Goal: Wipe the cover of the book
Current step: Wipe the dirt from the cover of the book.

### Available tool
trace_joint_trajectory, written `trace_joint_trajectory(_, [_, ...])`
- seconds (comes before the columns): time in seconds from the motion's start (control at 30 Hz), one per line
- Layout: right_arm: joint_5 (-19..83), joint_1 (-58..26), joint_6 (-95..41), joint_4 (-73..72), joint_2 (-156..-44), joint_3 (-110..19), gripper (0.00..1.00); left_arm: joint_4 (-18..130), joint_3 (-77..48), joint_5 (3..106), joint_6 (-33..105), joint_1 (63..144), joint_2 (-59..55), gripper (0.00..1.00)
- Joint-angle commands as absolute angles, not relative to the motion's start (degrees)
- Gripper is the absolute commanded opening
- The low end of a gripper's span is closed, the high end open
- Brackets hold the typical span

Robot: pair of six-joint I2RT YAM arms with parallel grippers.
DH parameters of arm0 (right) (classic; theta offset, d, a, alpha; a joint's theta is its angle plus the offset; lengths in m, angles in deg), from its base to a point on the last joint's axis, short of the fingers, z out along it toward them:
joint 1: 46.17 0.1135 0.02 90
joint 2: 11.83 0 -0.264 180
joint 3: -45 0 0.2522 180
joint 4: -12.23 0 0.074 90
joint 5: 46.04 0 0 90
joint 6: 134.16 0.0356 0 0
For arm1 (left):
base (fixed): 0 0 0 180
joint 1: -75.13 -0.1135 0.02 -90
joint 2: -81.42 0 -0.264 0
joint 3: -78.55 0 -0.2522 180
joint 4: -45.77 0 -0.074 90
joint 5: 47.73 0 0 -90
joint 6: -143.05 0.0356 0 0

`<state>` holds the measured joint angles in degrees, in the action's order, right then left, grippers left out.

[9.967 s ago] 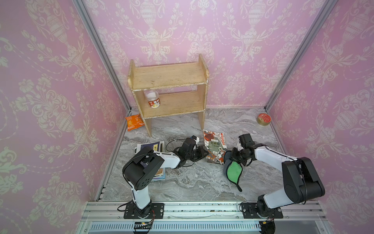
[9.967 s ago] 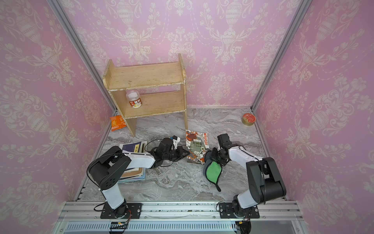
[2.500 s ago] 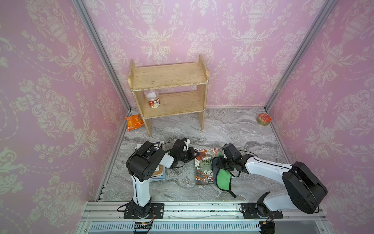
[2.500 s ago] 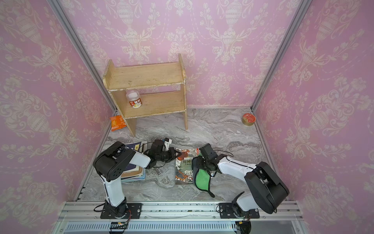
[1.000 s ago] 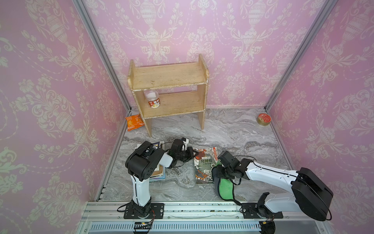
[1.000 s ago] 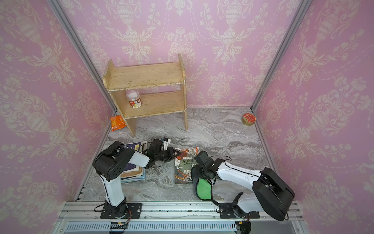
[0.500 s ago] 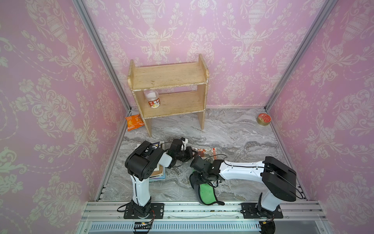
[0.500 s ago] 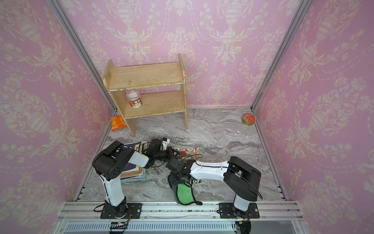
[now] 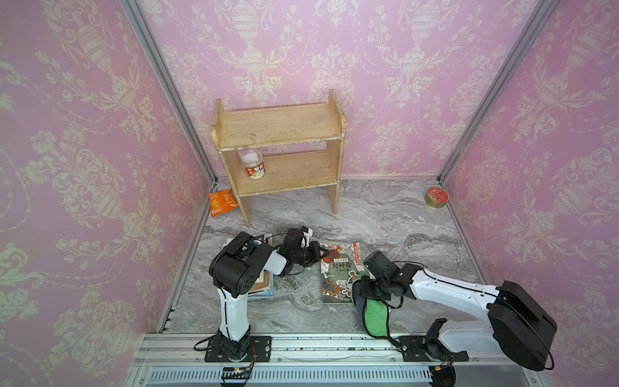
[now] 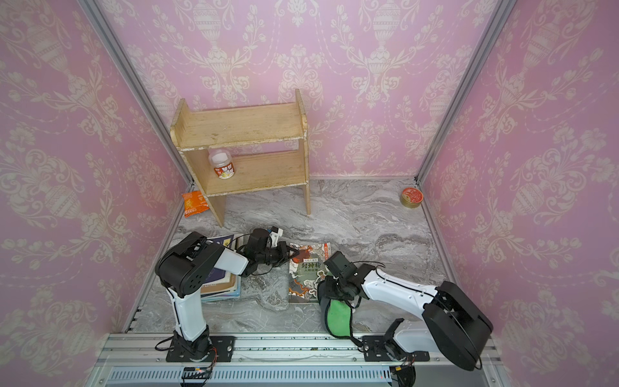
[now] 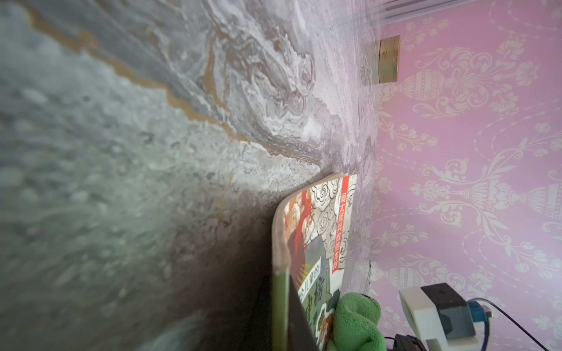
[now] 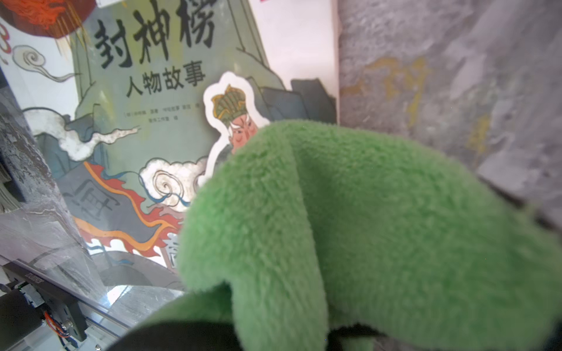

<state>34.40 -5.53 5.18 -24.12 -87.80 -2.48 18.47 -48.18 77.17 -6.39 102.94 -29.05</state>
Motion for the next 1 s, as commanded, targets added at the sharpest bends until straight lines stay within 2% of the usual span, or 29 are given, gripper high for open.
trace_joint_trajectory(0.0, [36.15,-9.68,1.63,-30.98,-94.8,-1.4,0.0,19.34,-46.69,77.78,-6.47,103.04,-29.85,0.0])
trace_joint_trajectory(0.37, [26.16,-28.18,-8.95,-27.99,-123.37,-30.5,0.0,18.31,-48.78,76.42,-7.41,105.36,-28.8,0.0])
trace_joint_trajectory(0.53, [28.23,-29.9,-11.45,-31.59,-127.76,-41.67,0.0,18.33,-49.37,75.29,-7.97,105.28,-28.31,0.0])
trace_joint_trajectory(0.63, [30.36,-27.43,-11.82,-31.41,-123.72,-37.51,0.0,17.96,-49.41,74.82,-8.21,104.89,-28.7,0.0])
trace_joint_trajectory(0.8, [33.94,-22.45,-8.58,-28.59,-111.05,-18.46,0.0,16.82,-49.63,74.49,-8.64,103.15,-29.67,0.0])
trace_joint_trajectory(0.97, [41.79,-11.17,-0.68,-32.9,-97.59,-5.1,0.0,18.72,-48.18,74.31,-7.62,101.16,-29.9,0.0])
